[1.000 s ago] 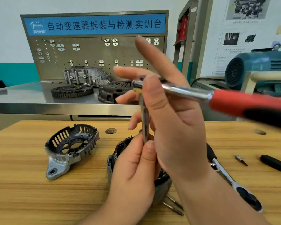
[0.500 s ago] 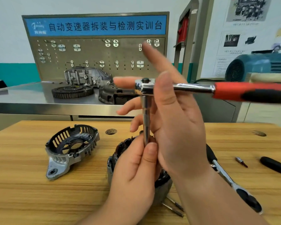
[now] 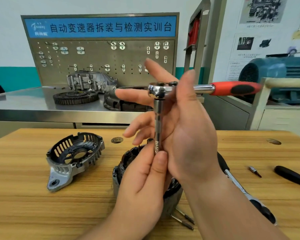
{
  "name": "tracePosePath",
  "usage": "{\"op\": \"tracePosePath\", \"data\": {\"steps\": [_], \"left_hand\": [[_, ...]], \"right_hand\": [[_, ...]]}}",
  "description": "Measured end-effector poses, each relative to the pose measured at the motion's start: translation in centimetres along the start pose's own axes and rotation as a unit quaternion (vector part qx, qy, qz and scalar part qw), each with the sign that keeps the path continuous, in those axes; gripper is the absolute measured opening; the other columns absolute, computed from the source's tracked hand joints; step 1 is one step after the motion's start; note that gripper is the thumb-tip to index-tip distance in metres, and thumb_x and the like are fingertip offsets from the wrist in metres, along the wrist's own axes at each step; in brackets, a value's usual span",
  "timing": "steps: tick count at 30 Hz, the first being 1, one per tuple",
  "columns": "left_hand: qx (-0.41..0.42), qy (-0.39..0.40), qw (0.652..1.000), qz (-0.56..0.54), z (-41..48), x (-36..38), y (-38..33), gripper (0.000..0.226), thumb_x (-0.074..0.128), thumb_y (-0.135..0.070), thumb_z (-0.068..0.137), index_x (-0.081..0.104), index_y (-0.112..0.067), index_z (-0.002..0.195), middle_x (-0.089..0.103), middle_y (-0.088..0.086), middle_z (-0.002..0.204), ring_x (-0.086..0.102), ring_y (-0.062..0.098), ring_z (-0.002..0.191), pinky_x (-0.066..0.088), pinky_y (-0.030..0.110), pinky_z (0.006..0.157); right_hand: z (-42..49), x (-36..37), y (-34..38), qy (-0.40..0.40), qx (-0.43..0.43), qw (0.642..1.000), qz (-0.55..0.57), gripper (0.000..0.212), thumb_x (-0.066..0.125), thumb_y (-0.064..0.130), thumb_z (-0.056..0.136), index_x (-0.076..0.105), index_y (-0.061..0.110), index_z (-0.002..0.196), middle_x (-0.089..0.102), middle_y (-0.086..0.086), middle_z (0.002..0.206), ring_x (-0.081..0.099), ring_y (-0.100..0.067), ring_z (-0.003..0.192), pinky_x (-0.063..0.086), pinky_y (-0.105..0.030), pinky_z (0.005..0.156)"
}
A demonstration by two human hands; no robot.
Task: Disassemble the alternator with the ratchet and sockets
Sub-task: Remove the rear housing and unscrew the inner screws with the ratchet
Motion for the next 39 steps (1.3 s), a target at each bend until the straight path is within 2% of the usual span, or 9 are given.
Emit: {"op": "tracePosePath", "data": {"steps": [3, 6, 12, 19, 23, 27, 29, 36, 39], "left_hand": [[-0.025, -0.023, 0.999, 0.001, 0.1, -0.5, 0.9, 0.024, 0.051, -0.048, 0.081, 0.065, -0.029, 0.08, 0.048, -0.006, 0.055, 0.042, 0.014, 0.05, 0.035, 0.028, 0.049], [-0.023, -0.028, 0.999, -0.017, 0.0, -0.6, 1.2, 0.016, 0.055, -0.04, 0.08, 0.069, -0.033, 0.081, 0.056, -0.001, 0.066, 0.047, 0.021, 0.063, 0.042, 0.038, 0.063], [-0.014, 0.006, 0.999, -0.051, 0.1, 0.1, 0.0, 0.03, 0.051, -0.041, 0.089, 0.064, -0.016, 0.098, 0.055, -0.014, 0.054, 0.046, -0.002, 0.045, 0.037, 0.012, 0.043], [-0.01, -0.019, 1.0, -0.016, 0.0, -0.5, 0.2, 0.025, 0.05, -0.041, 0.082, 0.062, -0.022, 0.072, 0.042, -0.006, 0.049, 0.034, 0.011, 0.042, 0.021, 0.029, 0.042], [-0.014, -0.032, 0.999, 0.009, -0.1, -0.8, 0.6, 0.019, 0.052, -0.04, 0.08, 0.063, -0.027, 0.071, 0.047, -0.002, 0.053, 0.039, 0.014, 0.047, 0.028, 0.026, 0.044], [-0.013, -0.004, 1.0, -0.009, -0.1, -0.4, 0.4, 0.025, 0.057, -0.051, 0.082, 0.065, -0.028, 0.076, 0.042, -0.004, 0.052, 0.036, 0.009, 0.044, 0.025, 0.025, 0.041], [-0.014, 0.019, 0.999, -0.026, -0.1, -0.2, 0.3, 0.032, 0.057, -0.061, 0.081, 0.065, -0.03, 0.08, 0.04, -0.003, 0.054, 0.034, 0.013, 0.044, 0.024, 0.029, 0.042], [-0.004, 0.019, 1.0, -0.013, 0.1, -0.3, 0.3, 0.023, 0.051, -0.043, 0.087, 0.062, -0.024, 0.079, 0.041, -0.004, 0.052, 0.033, 0.013, 0.043, 0.023, 0.03, 0.039], [-0.021, -0.002, 1.0, -0.011, -0.1, -0.6, 1.0, 0.029, 0.051, -0.043, 0.084, 0.061, -0.017, 0.078, 0.045, -0.001, 0.054, 0.038, 0.019, 0.049, 0.032, 0.029, 0.047]], "right_hand": [[0.7, 0.0, 0.9, -0.028, -0.032, 0.987, -0.157, 0.049, 0.042, 0.063, 0.085, 0.053, 0.031, 0.121, 0.07, -0.014, 0.11, 0.07, -0.023, 0.074, 0.05, -0.021, 0.049], [2.1, -0.3, -0.5, -0.014, 0.048, 0.951, -0.305, 0.089, 0.021, 0.09, 0.067, 0.058, 0.026, 0.116, 0.066, -0.022, 0.114, 0.067, -0.038, 0.089, 0.044, -0.015, 0.047], [0.3, 0.1, 0.1, 0.015, -0.012, 1.0, -0.019, 0.053, 0.038, 0.054, 0.085, 0.05, 0.028, 0.13, 0.071, -0.013, 0.109, 0.066, -0.023, 0.058, 0.05, -0.027, 0.047], [0.2, 0.1, 0.9, -0.008, -0.056, 0.991, -0.118, 0.033, 0.038, 0.043, 0.096, 0.053, 0.027, 0.12, 0.071, -0.013, 0.104, 0.068, -0.023, 0.066, 0.049, -0.028, 0.048], [0.2, -1.2, -0.5, 0.052, 0.029, 0.928, -0.368, 0.104, -0.009, 0.088, 0.064, 0.052, 0.009, 0.091, 0.071, -0.019, 0.093, 0.069, -0.02, 0.092, 0.039, -0.004, 0.05], [0.0, 0.1, 0.8, 0.01, -0.051, 0.996, -0.073, 0.041, 0.039, 0.047, 0.095, 0.053, 0.016, 0.118, 0.066, -0.029, 0.103, 0.064, -0.031, 0.061, 0.045, -0.031, 0.048], [-0.2, 0.0, 0.7, 0.007, -0.047, 0.999, -0.021, 0.05, 0.035, 0.049, 0.09, 0.054, 0.017, 0.122, 0.07, -0.022, 0.099, 0.063, -0.028, 0.057, 0.048, -0.03, 0.049], [0.1, 0.1, 0.7, 0.019, -0.046, 0.998, -0.044, 0.04, 0.029, 0.042, 0.098, 0.055, 0.025, 0.123, 0.072, -0.012, 0.087, 0.064, -0.023, 0.056, 0.046, -0.03, 0.049], [1.0, -0.4, 1.7, -0.019, -0.095, 0.971, -0.219, 0.042, 0.024, 0.043, 0.1, 0.054, 0.021, 0.118, 0.07, -0.016, 0.095, 0.069, -0.02, 0.069, 0.047, -0.024, 0.05]]}}
Point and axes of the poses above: each hand's wrist, its own z-axis towards the middle knuckle, its own x-axis out of the palm, y = z × x, the point moved 8 cm from there along z, towards the middle knuckle
